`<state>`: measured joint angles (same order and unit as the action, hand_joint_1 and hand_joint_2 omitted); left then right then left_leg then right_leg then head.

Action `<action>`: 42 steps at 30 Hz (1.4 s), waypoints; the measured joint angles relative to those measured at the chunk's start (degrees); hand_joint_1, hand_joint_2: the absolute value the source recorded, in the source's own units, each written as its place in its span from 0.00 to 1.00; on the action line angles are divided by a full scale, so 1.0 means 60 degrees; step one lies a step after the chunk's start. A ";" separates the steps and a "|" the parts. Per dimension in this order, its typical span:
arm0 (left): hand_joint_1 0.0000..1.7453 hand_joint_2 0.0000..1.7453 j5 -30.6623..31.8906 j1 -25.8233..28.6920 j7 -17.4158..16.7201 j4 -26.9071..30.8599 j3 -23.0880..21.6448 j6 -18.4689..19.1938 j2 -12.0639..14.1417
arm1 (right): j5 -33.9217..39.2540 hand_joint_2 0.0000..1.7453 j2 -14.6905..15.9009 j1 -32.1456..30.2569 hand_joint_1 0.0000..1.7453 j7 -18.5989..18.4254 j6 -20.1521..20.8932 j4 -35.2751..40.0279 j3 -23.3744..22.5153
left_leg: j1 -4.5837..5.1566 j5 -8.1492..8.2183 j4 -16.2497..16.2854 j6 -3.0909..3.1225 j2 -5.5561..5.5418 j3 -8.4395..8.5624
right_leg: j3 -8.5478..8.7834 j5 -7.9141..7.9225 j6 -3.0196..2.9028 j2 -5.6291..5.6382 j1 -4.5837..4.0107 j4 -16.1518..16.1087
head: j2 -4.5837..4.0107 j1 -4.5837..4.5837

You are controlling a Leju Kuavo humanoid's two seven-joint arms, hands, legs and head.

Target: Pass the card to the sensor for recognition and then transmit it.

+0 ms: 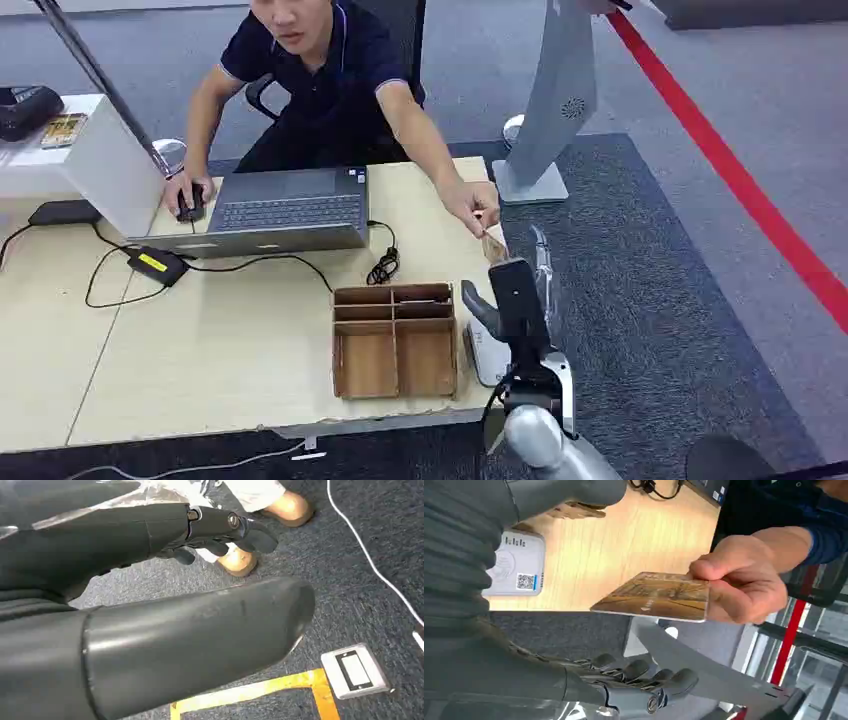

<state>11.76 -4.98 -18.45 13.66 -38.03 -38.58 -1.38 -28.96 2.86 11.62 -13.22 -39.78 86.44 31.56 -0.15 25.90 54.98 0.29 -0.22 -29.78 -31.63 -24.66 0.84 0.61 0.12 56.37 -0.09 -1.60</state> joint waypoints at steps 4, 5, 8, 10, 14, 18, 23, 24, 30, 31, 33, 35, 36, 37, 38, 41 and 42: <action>0.00 0.00 -0.0022 0.0001 0.0004 0.0000 0.0000 0.0000 0.0000 | -0.0186 1.00 0.0044 0.0009 0.00 -0.0157 -0.0007 0.0149 0.0044 | 0.0000 0.0000 0.0000 0.0000 -0.0001 0.0000 | 0.0001 0.0000 0.0000 0.0000 0.0000 0.0000 | 0.0000 0.0000; 0.00 0.00 -0.0033 0.0000 0.0000 0.0000 0.0000 0.0000 0.0000 | -0.0211 1.00 0.0047 0.0009 0.00 -0.0207 -0.0011 0.0197 0.0051 | 0.0000 0.0000 0.0000 0.0000 0.0000 0.0000 | 0.0001 0.0000 0.0000 0.0000 0.0000 -0.0001 | 0.0000 0.0004; 0.00 0.00 -0.0040 0.0000 0.0000 0.0000 -0.0004 0.0000 0.0000 | -0.0273 1.00 0.0084 0.0010 0.27 -0.0248 -0.0011 0.0321 0.0062 | 0.0000 0.0000 0.0000 0.0000 0.0000 0.0000 | 0.0001 0.0000 0.0000 0.0000 0.0001 0.0000 | 0.0000 0.0004; 0.00 0.00 -0.0044 0.0000 0.0000 0.0000 -0.0004 -0.0004 0.0000 | -0.0299 1.00 0.0106 0.0013 1.00 -0.0310 -0.0011 0.0386 0.0080 | 0.0000 0.0000 0.0000 0.0000 -0.0001 0.0000 | 0.0001 0.0000 0.0000 0.0000 0.0001 -0.0001 | 0.0000 0.0000; 0.00 0.00 -0.0062 -0.0001 -0.0004 0.0000 -0.0015 -0.0004 0.0000 | -0.0328 1.00 0.0149 0.0010 1.00 -0.0346 -0.0008 0.0510 0.0131 | 0.0000 0.0000 0.0000 0.0000 0.0000 0.0000 | 0.0000 0.0000 0.0000 0.0000 0.0001 -0.0001 | 0.0000 0.0004; 0.00 0.00 -0.0098 -0.0001 -0.0007 0.0000 -0.0069 -0.0025 0.0000 | -0.0339 1.00 0.0211 0.0009 1.00 -0.0357 -0.0008 0.0583 0.0215 | 0.0000 0.0000 0.0000 0.0000 -0.0001 0.0000 | 0.0000 0.0000 0.0000 0.0000 0.0001 -0.0001 | 0.0000 0.0004; 0.00 0.00 -0.0102 -0.0001 -0.0007 0.0000 -0.0149 -0.0026 -0.0004 | -0.0357 1.00 0.0266 0.0013 1.00 -0.0357 -0.0011 0.0659 0.0251 | 0.0000 0.0000 0.0000 0.0000 -0.0001 0.0000 | 0.0000 0.0000 0.0000 0.0000 0.0001 -0.0001 | 0.0000 0.0004; 0.00 0.00 -0.0102 -0.0001 -0.0007 0.0000 -0.0157 -0.0025 -0.0004 | -0.0357 1.00 0.0273 0.0011 1.00 -0.0357 -0.0011 0.0689 0.0251 | 0.0000 0.0000 0.0000 0.0000 -0.0001 -0.0001 | 0.0000 0.0000 0.0000 0.0000 0.0001 -0.0001 | 0.0000 0.0004; 0.00 0.00 -0.0106 -0.0003 -0.0026 0.0000 -0.0197 -0.0025 -0.0004 | -0.0386 1.00 0.0313 0.0001 1.00 -0.0357 -0.0015 0.0736 0.0295 | 0.0000 0.0000 0.0000 0.0000 -0.0001 0.0000 | -0.0001 0.0000 0.0000 0.0000 0.0001 -0.0002 | 0.0000 0.0000; 0.00 0.00 -0.0106 -0.0003 -0.0026 0.0000 -0.0200 -0.0025 -0.0004 | -0.0393 1.00 0.0317 0.0001 1.00 -0.0357 -0.0015 0.0736 0.0299 | 0.0000 0.0000 0.0000 0.0000 0.0000 0.0000 | -0.0001 0.0000 0.0000 0.0000 0.0001 -0.0002 | 0.0000 0.0004; 0.00 0.00 -0.0113 -0.0003 -0.0026 0.0000 -0.0208 -0.0025 -0.0004 | -0.0408 1.00 0.0324 -0.0001 1.00 -0.0357 -0.0015 0.0736 0.0299 | 0.0000 0.0000 0.0000 0.0000 0.0000 0.0000 | -0.0001 0.0000 0.0000 0.0000 0.0001 -0.0002 | 0.0000 0.0004; 0.00 0.00 -0.0117 -0.0003 -0.0026 0.0000 -0.0211 -0.0025 -0.0004 | -0.0419 1.00 0.0335 -0.0005 1.00 -0.0357 -0.0015 0.0736 0.0306 | 0.0000 0.0000 0.0000 0.0000 0.0000 0.0000 | -0.0001 0.0000 0.0000 0.0000 0.0001 -0.0002 | 0.0000 0.0004; 0.00 0.00 -0.0117 -0.0003 -0.0026 0.0000 -0.0211 -0.0026 -0.0004 | -0.0437 1.00 0.0339 -0.0010 1.00 -0.0361 -0.0015 0.0736 0.0306 | 0.0000 0.0000 0.0000 0.0000 0.0000 0.0000 | -0.0001 0.0000 0.0000 0.0000 0.0001 -0.0002 | 0.0000 0.0004; 0.00 0.00 -0.0124 -0.0003 -0.0029 0.0000 -0.0211 -0.0025 -0.0004 | -0.0444 1.00 0.0342 -0.0020 1.00 -0.0361 -0.0015 0.0736 0.0306 | 0.0000 0.0000 0.0000 0.0000 0.0000 0.0000 | -0.0001 0.0000 0.0000 0.0000 0.0001 -0.0002 | 0.0000 0.0004; 0.00 0.00 -0.0131 -0.0003 -0.0029 0.0000 -0.0215 -0.0025 -0.0007 | -0.0452 1.00 0.0350 -0.0039 1.00 -0.0375 -0.0015 0.0736 0.0306 | 0.0000 0.0000 0.0000 0.0000 0.0000 0.0001 | 0.0000 0.0000 0.0000 0.0000 0.0001 -0.0002 | 0.0000 0.0004; 0.00 0.00 -0.0146 -0.0003 -0.0033 0.0000 -0.0215 -0.0029 -0.0007 | -0.0470 1.00 0.0368 -0.0157 1.00 -0.0393 -0.0015 0.0732 0.0306 | 0.0000 0.0000 0.0000 0.0000 -0.0001 0.0001 | -0.0001 0.0000 0.0000 0.0000 0.0001 -0.0003 | 0.0000 0.0004; 0.00 0.00 -0.0171 -0.0004 -0.0033 0.0000 -0.0215 -0.0033 -0.0007 | -0.0473 1.00 0.0372 -0.0211 1.00 -0.0390 -0.0015 0.0732 0.0306 | 0.0000 0.0000 0.0000 0.0000 0.0000 0.0001 | -0.0001 0.0000 0.0000 0.0000 0.0001 -0.0003 | 0.0000 0.0004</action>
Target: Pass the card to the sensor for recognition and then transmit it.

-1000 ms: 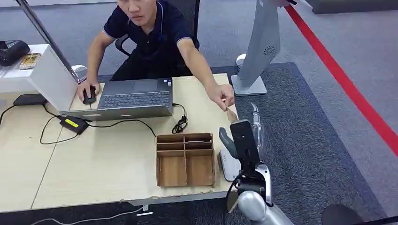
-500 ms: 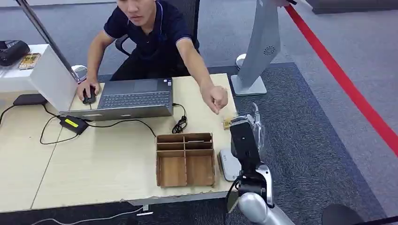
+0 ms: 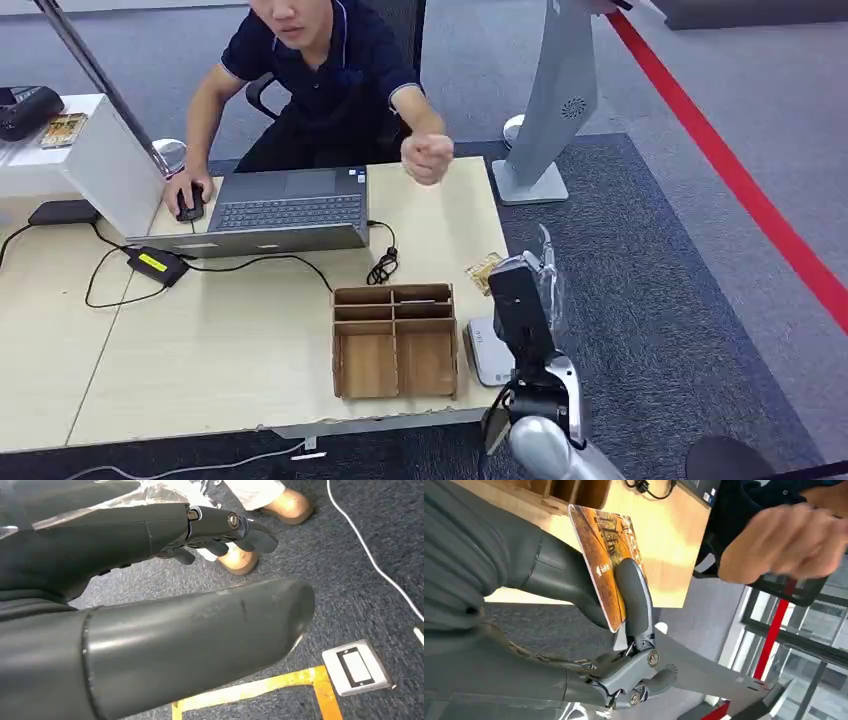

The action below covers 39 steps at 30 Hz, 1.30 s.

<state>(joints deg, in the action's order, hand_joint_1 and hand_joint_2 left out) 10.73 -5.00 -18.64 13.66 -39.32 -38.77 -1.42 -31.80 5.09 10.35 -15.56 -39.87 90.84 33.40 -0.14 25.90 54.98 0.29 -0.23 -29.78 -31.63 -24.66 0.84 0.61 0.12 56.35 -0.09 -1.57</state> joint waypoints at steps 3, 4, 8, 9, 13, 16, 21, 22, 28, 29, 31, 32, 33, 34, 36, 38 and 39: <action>0.00 0.00 -0.0047 0.0001 -0.0015 0.0000 0.0000 -0.0026 -0.0007 | -0.0105 1.00 0.0011 -0.0271 1.00 0.0174 0.0000 -0.0011 -0.0040 | 0.0000 0.0001 0.0000 0.0000 -0.0002 -0.0002 | -0.0001 -0.0001 0.0000 -0.0001 0.0000 -0.0001 | 0.0000 0.0000; 0.00 0.00 -0.0080 0.0002 -0.0029 0.0000 0.0000 -0.0025 -0.0007 | -0.0223 1.00 -0.0022 -0.0418 1.00 0.0310 0.0000 -0.0022 -0.0080 | 0.0000 0.0001 0.0000 0.0000 -0.0002 -0.0003 | 0.0000 -0.0002 0.0000 -0.0001 0.0000 -0.0001 | 0.0000 -0.0004; 0.00 0.00 -0.0193 -0.0004 -0.0054 0.0000 0.0000 -0.0040 -0.0007 | -0.0525 1.00 -0.0186 -0.1016 1.00 0.0594 0.0000 -0.0116 -0.0305 | -0.0001 0.0004 -0.0001 -0.0002 -0.0003 -0.0003 | -0.0004 -0.0005 0.0000 -0.0001 -0.0001 -0.0002 | 0.0000 0.0000; 0.00 0.00 -0.0204 0.0001 -0.0073 0.0000 0.0000 -0.0040 -0.0007 | -0.0514 1.00 -0.0200 -0.1174 1.00 0.0649 0.0000 -0.0149 -0.0383 | -0.0001 0.0004 -0.0001 -0.0003 -0.0003 -0.0004 | -0.0004 -0.0006 0.0000 -0.0001 -0.0001 -0.0001 | 0.0000 0.0000; 0.00 0.00 -0.0299 -0.0001 -0.0153 0.0000 0.0000 -0.0040 -0.0007 | -0.0496 1.00 -0.0200 -0.1762 1.00 0.0772 -0.0004 -0.0284 -0.0743 | -0.0001 0.0006 -0.0001 -0.0004 -0.0002 -0.0004 | -0.0004 -0.0005 -0.0001 0.0000 -0.0001 -0.0002 | 0.0000 0.0000; 0.00 0.00 -0.0357 0.0000 -0.0211 0.0000 0.0000 -0.0051 -0.0007 | -0.0587 1.00 -0.0197 -0.2149 1.00 0.0761 -0.0007 -0.0394 -0.0999 | 0.0000 0.0005 -0.0001 -0.0004 -0.0001 -0.0004 | -0.0004 -0.0005 0.0000 0.0000 0.0000 -0.0004 | 0.0000 0.0000; 0.00 0.00 -0.0455 -0.0003 -0.0310 0.0000 0.0000 -0.0069 -0.0007 | -0.1298 1.00 -0.0153 -0.2635 1.00 0.0400 -0.0007 -0.0547 -0.1282 | 0.0000 0.0005 0.0000 -0.0004 0.0000 -0.0002 | -0.0003 -0.0005 -0.0001 0.0000 0.0000 -0.0004 | 0.0000 0.0000; 0.00 0.00 -0.0473 -0.0001 -0.0328 0.0000 0.0000 -0.0080 -0.0007 | -0.1486 1.00 -0.0128 -0.2720 1.00 0.0307 -0.0007 -0.0575 -0.1315 | -0.0001 0.0005 0.0000 -0.0004 0.0000 -0.0003 | -0.0004 -0.0005 -0.0001 0.0000 -0.0001 -0.0004 | 0.0000 0.0000; 0.00 0.00 -0.0532 -0.0004 -0.0404 0.0000 0.0000 -0.0080 -0.0007 | -0.1683 1.00 -0.0055 -0.3135 1.00 0.0211 -0.0007 -0.0787 -0.1472 | -0.0001 0.0006 -0.0001 -0.0005 0.0000 -0.0003 | -0.0004 -0.0005 -0.0001 0.0000 -0.0001 -0.0004 | 0.0000 0.0000; 0.00 0.00 -0.0543 -0.0003 -0.0415 0.0000 0.0000 -0.0084 -0.0007 | -0.1665 1.00 -0.0055 -0.3177 1.00 0.0248 -0.0007 -0.0831 -0.1486 | -0.0001 0.0006 -0.0001 -0.0005 0.0000 -0.0003 | -0.0004 -0.0005 -0.0001 0.0000 -0.0001 -0.0003 | 0.0000 -0.0004; 0.00 0.00 -0.0561 -0.0003 -0.0423 0.0000 0.0000 -0.0084 -0.0007 | -0.1603 1.00 -0.0055 -0.3249 1.00 0.0332 -0.0007 -0.0922 -0.1505 | -0.0001 0.0006 -0.0001 -0.0005 0.0000 -0.0003 | -0.0004 -0.0005 -0.0001 0.0000 -0.0001 -0.0004 | 0.0000 0.0000; 0.00 0.00 -0.0561 -0.0005 -0.0423 0.0000 0.0000 -0.0087 -0.0007 | -0.1563 1.00 -0.0062 -0.3273 1.00 0.0379 -0.0007 -0.0991 -0.1512 | -0.0001 0.0006 -0.0001 -0.0005 0.0001 -0.0003 | -0.0004 -0.0005 -0.0001 0.0000 -0.0001 -0.0004 | 0.0000 0.0000; 0.00 0.00 -0.0561 -0.0006 -0.0423 0.0004 0.0000 -0.0087 -0.0007 | -0.1526 1.00 -0.0066 -0.3293 1.00 0.0412 -0.0007 -0.1038 -0.1515 | -0.0001 0.0006 -0.0001 -0.0005 0.0001 -0.0003 | -0.0004 -0.0005 -0.0001 0.0000 -0.0001 -0.0003 | 0.0000 0.0000; 0.00 0.00 -0.0550 -0.0006 -0.0419 0.0004 0.0004 -0.0087 -0.0007 | -0.1515 1.00 -0.0073 -0.3304 1.00 0.0448 -0.0007 -0.1093 -0.1515 | -0.0001 0.0006 -0.0001 -0.0005 0.0001 -0.0003 | -0.0004 -0.0005 -0.0001 0.0000 -0.0001 -0.0003 | 0.0000 -0.0003; 0.00 0.00 -0.0503 -0.0007 -0.0423 0.0011 0.0007 -0.0095 -0.0007 | -0.1537 1.00 -0.0106 -0.3305 1.00 0.0506 -0.0007 -0.1213 -0.1515 | -0.0001 0.0006 -0.0001 -0.0005 0.0001 -0.0002 | -0.0003 -0.0005 -0.0001 0.0001 -0.0001 -0.0003 | 0.0000 0.0000; 0.00 0.00 -0.0448 -0.0007 -0.0423 0.0025 0.0015 -0.0095 -0.0007 | -0.1574 1.00 -0.0135 -0.3301 1.00 0.0572 -0.0007 -0.1319 -0.1512 | -0.0001 0.0006 -0.0001 -0.0005 0.0001 -0.0002 | -0.0002 -0.0005 -0.0001 0.0000 -0.0001 -0.0003 | 0.0000 0.0000; 0.00 0.00 -0.0422 -0.0007 -0.0419 0.0025 0.0018 -0.0095 -0.0007 | -0.1592 1.00 -0.0153 -0.3299 1.00 0.0572 -0.0007 -0.1366 -0.1515 | -0.0001 0.0006 -0.0001 -0.0005 0.0001 -0.0002 | -0.0002 -0.0005 -0.0001 0.0000 -0.0001 -0.0003 | 0.0000 0.0000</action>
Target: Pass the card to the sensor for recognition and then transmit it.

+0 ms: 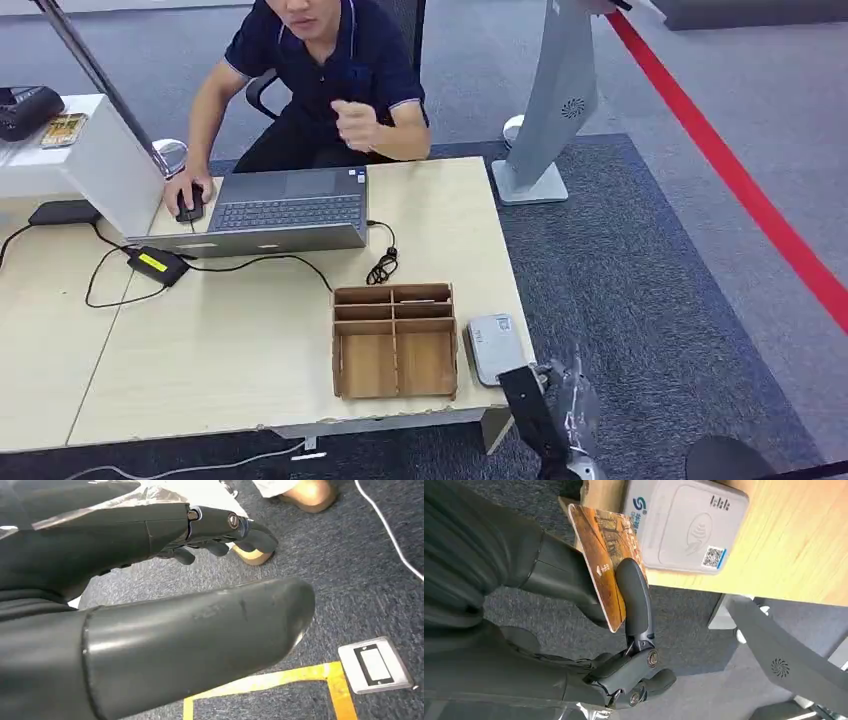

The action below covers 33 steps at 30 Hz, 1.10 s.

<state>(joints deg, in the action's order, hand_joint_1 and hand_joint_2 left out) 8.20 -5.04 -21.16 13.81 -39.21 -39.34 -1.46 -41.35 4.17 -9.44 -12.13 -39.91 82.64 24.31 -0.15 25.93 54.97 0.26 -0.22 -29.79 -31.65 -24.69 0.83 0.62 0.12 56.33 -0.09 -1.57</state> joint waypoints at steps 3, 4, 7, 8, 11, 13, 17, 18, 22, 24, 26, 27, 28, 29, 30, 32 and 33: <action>0.00 0.00 0.0095 0.0004 0.0000 0.0047 0.0004 0.0000 0.0000 | -0.0065 1.00 -0.0040 0.0013 1.00 -0.0004 0.0000 -0.0134 0.0000 | 0.0000 0.0000 0.0000 0.0000 -0.0001 -0.0001 | 0.0000 0.0000 0.0000 0.0000 0.0000 0.0001 | 0.0000 0.0000; 0.00 0.00 0.0120 0.0000 0.0004 0.0051 0.0004 0.0000 0.0000 | -0.0087 1.00 -0.0047 0.0019 1.00 -0.0004 0.0000 -0.0167 0.0000 | 0.0000 0.0000 0.0000 0.0000 -0.0001 -0.0001 | 0.0001 0.0000 0.0000 0.0000 0.0000 0.0000 | 0.0000 0.0000; 0.00 0.00 0.0160 0.0002 0.0018 0.0055 0.0004 0.0000 0.0000 | -0.0098 1.00 -0.0051 0.0044 1.00 -0.0022 0.0000 -0.0255 0.0004 | 0.0000 0.0000 0.0000 0.0000 0.0000 -0.0001 | 0.0001 0.0000 0.0000 0.0000 0.0000 0.0000 | 0.0000 0.0000; 0.00 0.00 0.0168 0.0003 0.0022 0.0055 0.0007 0.0000 0.0000 | -0.0098 1.00 -0.0051 0.0052 1.00 -0.0022 0.0000 -0.0277 0.0004 | 0.0000 0.0000 0.0000 0.0000 -0.0001 -0.0002 | 0.0000 0.0000 0.0000 0.0000 0.0000 0.0000 | 0.0000 0.0000; 0.00 0.00 0.0229 0.0003 0.0025 0.0055 0.0007 0.0000 0.0000 | -0.0124 1.00 -0.0051 0.0094 1.00 -0.0022 0.0000 -0.0353 0.0004 | 0.0000 0.0000 0.0000 0.0000 0.0000 -0.0001 | 0.0001 0.0000 0.0000 0.0000 0.0000 0.0000 | 0.0000 0.0000; 0.00 0.00 0.0284 0.0007 0.0029 0.0055 0.0011 0.0000 0.0000 | -0.0135 1.00 -0.0062 0.0115 1.00 -0.0033 0.0000 -0.0368 0.0004 | 0.0000 0.0000 0.0000 0.0000 0.0000 -0.0001 | 0.0000 0.0000 0.0000 0.0000 0.0000 0.0000 | 0.0000 0.0000; 0.00 0.00 0.0394 0.0010 0.0055 0.0062 0.0026 0.0000 0.0000 | -0.0186 1.00 -0.0095 0.0187 1.00 -0.0004 0.0000 -0.0444 0.0004 | 0.0000 0.0000 0.0000 0.0000 -0.0001 -0.0001 | 0.0001 0.0000 0.0000 0.0000 0.0000 0.0001 | 0.0000 0.0000; 0.00 0.00 0.0423 0.0011 0.0062 0.0062 0.0036 0.0000 0.0000 | -0.0233 1.00 -0.0102 0.0201 1.00 0.0007 0.0000 -0.0444 0.0004 | 0.0000 0.0000 0.0000 0.0000 -0.0001 -0.0001 | 0.0002 0.0000 0.0000 0.0000 0.0000 0.0001 | 0.0000 0.0000; 0.00 0.00 0.0470 0.0011 0.0102 0.0062 0.0058 0.0000 -0.0004 | -0.0469 1.00 -0.0153 0.0293 1.00 0.0083 0.0000 -0.0430 0.0004 | 0.0000 0.0000 0.0000 0.0000 0.0000 -0.0002 | 0.0001 0.0000 0.0000 0.0000 0.0000 0.0003 | 0.0000 0.0000; 0.00 0.00 0.0470 0.0009 0.0135 0.0062 0.0066 0.0000 -0.0004 | -0.0786 1.00 -0.0211 0.0388 1.00 0.0197 -0.0004 -0.0346 0.0000 | 0.0000 0.0000 0.0000 0.0000 0.0000 0.0000 | 0.0003 0.0001 0.0000 0.0000 0.0000 0.0003 | 0.0000 0.0000; 0.00 0.00 0.0463 0.0012 0.0142 0.0062 0.0066 0.0000 -0.0007 | -0.1088 1.00 -0.0280 0.0483 1.00 0.0237 -0.0004 -0.0135 0.0000 | 0.0000 0.0000 0.0000 0.0000 0.0000 0.0000 | 0.0002 0.0001 0.0000 0.0000 0.0000 0.0003 | 0.0000 -0.0004; 0.00 0.00 0.0463 0.0011 0.0146 0.0062 0.0062 0.0000 -0.0007 | -0.1202 1.00 -0.0324 0.0544 1.00 0.0244 -0.0007 -0.0015 0.0000 | 0.0000 0.0000 0.0000 0.0000 0.0000 0.0001 | 0.0002 0.0001 0.0000 0.0000 0.0000 0.0003 | 0.0000 0.0000; 0.00 0.00 0.0463 0.0009 0.0149 0.0062 0.0062 0.0000 -0.0007 | -0.1293 1.00 -0.0371 0.0619 1.00 0.0255 -0.0007 0.0131 0.0004 | 0.0000 -0.0001 0.0000 0.0000 0.0000 0.0000 | 0.0004 0.0001 0.0000 0.0000 0.0000 0.0004 | 0.0000 0.0000; 0.00 0.00 0.0463 0.0010 0.0153 0.0062 0.0062 0.0003 -0.0011 | -0.1359 1.00 -0.0415 0.0697 1.00 0.0259 -0.0007 0.0269 0.0004 | 0.0000 -0.0001 0.0000 0.0000 0.0000 0.0001 | 0.0003 0.0001 0.0000 0.0000 0.0000 0.0004 | 0.0000 0.0000; 0.00 0.00 0.0463 0.0010 0.0157 0.0062 0.0062 0.0000 -0.0011 | -0.1402 1.00 -0.0452 0.0796 1.00 0.0252 -0.0004 0.0419 0.0018 | 0.0000 -0.0001 0.0000 0.0000 0.0000 0.0001 | 0.0003 0.0001 0.0000 0.0000 0.0000 0.0005 | 0.0000 0.0000; 0.00 0.00 0.0459 0.0009 0.0164 0.0062 0.0062 0.0000 -0.0011 | -0.1432 1.00 -0.0473 0.1031 1.00 0.0054 -0.0004 0.0667 0.0102 | 0.0000 -0.0002 0.0000 0.0000 0.0000 0.0002 | 0.0003 0.0001 -0.0001 0.0000 0.0000 0.0005 | 0.0000 0.0000; 0.00 0.00 0.0462 0.0009 0.0171 0.0062 0.0062 0.0000 -0.0011 | -0.1399 1.00 -0.0455 0.1165 1.00 -0.0109 -0.0007 0.0805 0.0182 | 0.0000 -0.0002 0.0000 0.0000 0.0000 0.0001 | 0.0003 0.0001 0.0000 0.0000 0.0000 0.0005 | 0.0000 0.0000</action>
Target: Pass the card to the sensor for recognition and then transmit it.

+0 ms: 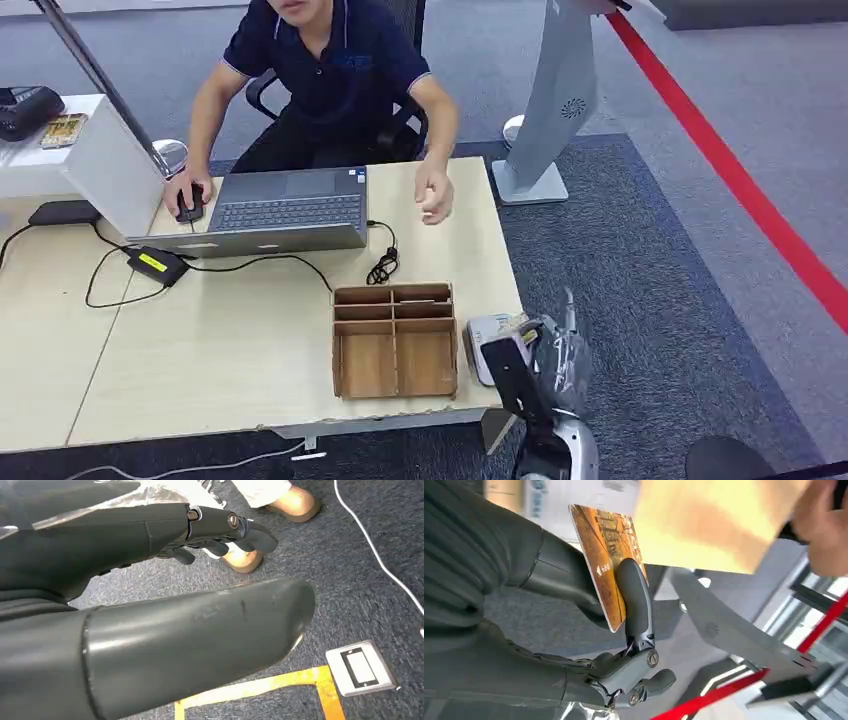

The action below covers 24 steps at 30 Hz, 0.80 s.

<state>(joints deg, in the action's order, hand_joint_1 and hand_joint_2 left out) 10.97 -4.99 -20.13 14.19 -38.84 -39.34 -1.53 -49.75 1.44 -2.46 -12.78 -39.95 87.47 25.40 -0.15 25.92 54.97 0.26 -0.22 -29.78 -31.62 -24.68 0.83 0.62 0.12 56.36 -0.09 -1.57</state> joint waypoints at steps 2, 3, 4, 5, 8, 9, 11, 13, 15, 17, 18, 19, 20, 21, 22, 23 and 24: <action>0.00 0.00 0.0000 0.0001 0.0007 0.0000 0.0000 0.0000 -0.0007 | 0.0110 1.00 0.0099 0.0317 1.00 -0.0190 0.0003 0.0285 0.0187 | 0.0000 -0.0001 0.0000 0.0001 0.0001 0.0000 | 0.0000 0.0001 -0.0001 0.0000 0.0001 0.0001 | 0.0000 0.0004; 0.00 0.00 0.0000 0.0000 0.0022 0.0000 0.0000 0.0000 -0.0007 | 0.0131 1.00 0.0146 0.0480 1.00 -0.0273 0.0003 0.0423 0.0292 | 0.0000 -0.0001 0.0000 0.0001 0.0001 0.0001 | 0.0000 0.0001 -0.0001 0.0000 0.0001 0.0001 | 0.0000 -0.0004; 0.00 0.00 0.0000 0.0000 0.0026 0.0000 0.0000 0.0000 -0.0015 | 0.0139 1.00 0.0179 0.0623 1.00 -0.0321 0.0007 0.0535 0.0383 | 0.0000 -0.0002 0.0001 0.0001 0.0001 0.0002 | 0.0000 0.0002 0.0000 0.0000 0.0001 0.0000 | 0.0000 0.0000; 0.00 0.00 0.0000 0.0000 0.0026 0.0000 0.0000 0.0000 -0.0018 | 0.0139 1.00 0.0207 0.0749 1.00 -0.0357 0.0018 0.0634 0.0495 | 0.0001 -0.0002 0.0001 0.0001 0.0000 0.0002 | 0.0001 0.0002 0.0000 0.0000 0.0001 0.0000 | 0.0000 0.0000; 0.00 0.00 0.0000 0.0000 0.0033 0.0000 0.0000 0.0000 -0.0018 | 0.0106 1.00 0.0277 0.1098 1.00 -0.0489 0.0091 0.0896 0.0816 | 0.0000 -0.0001 0.0001 0.0001 0.0000 0.0001 | 0.0001 0.0001 -0.0001 0.0000 0.0001 0.0001 | 0.0000 0.0000; 0.00 0.00 0.0000 0.0000 0.0036 0.0000 0.0000 0.0000 -0.0022 | 0.0099 1.00 0.0284 0.1198 1.00 -0.0496 0.0124 0.0962 0.0904 | 0.0000 -0.0001 0.0001 0.0001 0.0000 0.0001 | 0.0000 0.0001 -0.0001 0.0000 0.0001 0.0001 | 0.0000 0.0000; 0.00 0.00 0.0004 0.0000 0.0044 0.0000 0.0000 0.0000 -0.0022 | 0.0066 1.00 0.0310 0.1361 1.00 -0.0503 0.0196 0.1082 0.1075 | 0.0000 -0.0001 0.0001 0.0001 0.0000 0.0001 | -0.0001 0.0001 -0.0001 0.0000 0.0000 0.0001 | 0.0000 0.0000; 0.00 0.00 0.0026 0.0000 0.0058 0.0000 0.0000 0.0000 -0.0029 | 0.0055 1.00 0.0331 0.1493 1.00 -0.0547 0.0251 0.1177 0.1235 | 0.0000 -0.0001 0.0000 0.0001 -0.0001 0.0000 | -0.0001 0.0001 -0.0001 0.0000 0.0000 0.0001 | 0.0000 0.0000; 0.00 0.00 0.0044 0.0000 0.0058 0.0000 0.0000 0.0000 -0.0044 | 0.0048 1.00 0.0346 0.1599 1.00 -0.0583 0.0306 0.1250 0.1359 | 0.0000 -0.0001 0.0000 0.0001 -0.0001 0.0000 | -0.0001 0.0001 -0.0001 0.0000 0.0000 0.0002 | 0.0000 0.0000; 0.00 0.00 0.0073 0.0000 0.0069 0.0004 0.0000 0.0000 -0.0051 | 0.0044 1.00 0.0375 0.1708 1.00 -0.0583 0.0349 0.1297 0.1516 | 0.0000 -0.0001 0.0000 0.0001 0.0000 0.0001 | -0.0001 0.0001 -0.0001 0.0000 0.0000 0.0001 | 0.0000 0.0000; 0.00 0.00 0.0088 0.0000 0.0077 0.0004 0.0000 0.0000 -0.0051 | 0.0037 1.00 0.0394 0.1747 1.00 -0.0583 0.0364 0.1319 0.1582 | 0.0000 -0.0001 0.0000 0.0001 -0.0001 0.0001 | -0.0001 0.0001 -0.0001 0.0000 0.0000 0.0001 | 0.0000 0.0000; 0.00 0.00 0.0098 0.0000 0.0084 0.0004 0.0000 0.0000 -0.0051 | 0.0033 1.00 0.0408 0.1776 1.00 -0.0587 0.0375 0.1341 0.1639 | 0.0000 -0.0001 0.0000 0.0001 -0.0002 0.0000 | 0.0000 0.0001 -0.0001 -0.0001 0.0000 0.0001 | 0.0000 0.0000; 0.00 0.00 0.0106 0.0002 0.0084 0.0007 0.0000 0.0000 -0.0055 | 0.0026 1.00 0.0423 0.1809 1.00 -0.0594 0.0375 0.1356 0.1698 | 0.0000 -0.0001 0.0000 0.0001 -0.0001 0.0000 | 0.0000 0.0001 -0.0001 -0.0001 0.0000 0.0001 | 0.0000 -0.0004; 0.00 0.00 0.0113 0.0002 0.0084 0.0004 0.0000 0.0000 -0.0055 | 0.0022 1.00 0.0437 0.1838 1.00 -0.0598 0.0379 0.1359 0.1738 | 0.0000 -0.0001 0.0000 0.0001 0.0000 0.0000 | 0.0000 0.0001 -0.0001 -0.0001 0.0000 0.0001 | 0.0000 0.0000; 0.00 0.00 0.0117 0.0000 0.0087 0.0007 0.0000 0.0000 -0.0055 | 0.0022 1.00 0.0445 0.1852 1.00 -0.0598 0.0382 0.1363 0.1771 | 0.0000 -0.0001 0.0000 0.0001 0.0000 0.0000 | 0.0001 0.0001 -0.0001 0.0000 0.0000 0.0001 | 0.0000 0.0000; 0.00 0.00 0.0121 0.0000 0.0087 0.0007 0.0000 0.0000 -0.0055 | 0.0022 1.00 0.0456 0.1855 1.00 -0.0598 0.0393 0.1389 0.1793 | 0.0000 -0.0001 0.0000 0.0001 -0.0001 0.0000 | 0.0001 0.0001 -0.0001 -0.0001 0.0000 0.0001 | 0.0000 0.0000; 0.00 0.00 0.0131 0.0004 0.0091 0.0004 0.0000 0.0000 -0.0055 | 0.0004 1.00 0.0463 0.1862 1.00 -0.0598 0.0400 0.1414 0.1815 | 0.0000 -0.0001 0.0000 0.0001 -0.0002 -0.0001 | 0.0000 0.0001 -0.0001 -0.0001 0.0000 0.0000 | 0.0000 -0.0004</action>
<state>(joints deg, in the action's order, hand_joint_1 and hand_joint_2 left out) 11.76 -4.97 -19.58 14.21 -38.84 -39.34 -1.86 -49.73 4.22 8.71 -16.37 -37.55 95.95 36.28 -0.15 25.91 54.98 0.27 -0.23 -29.79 -31.62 -24.67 0.83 0.61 0.12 56.36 -0.09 -1.60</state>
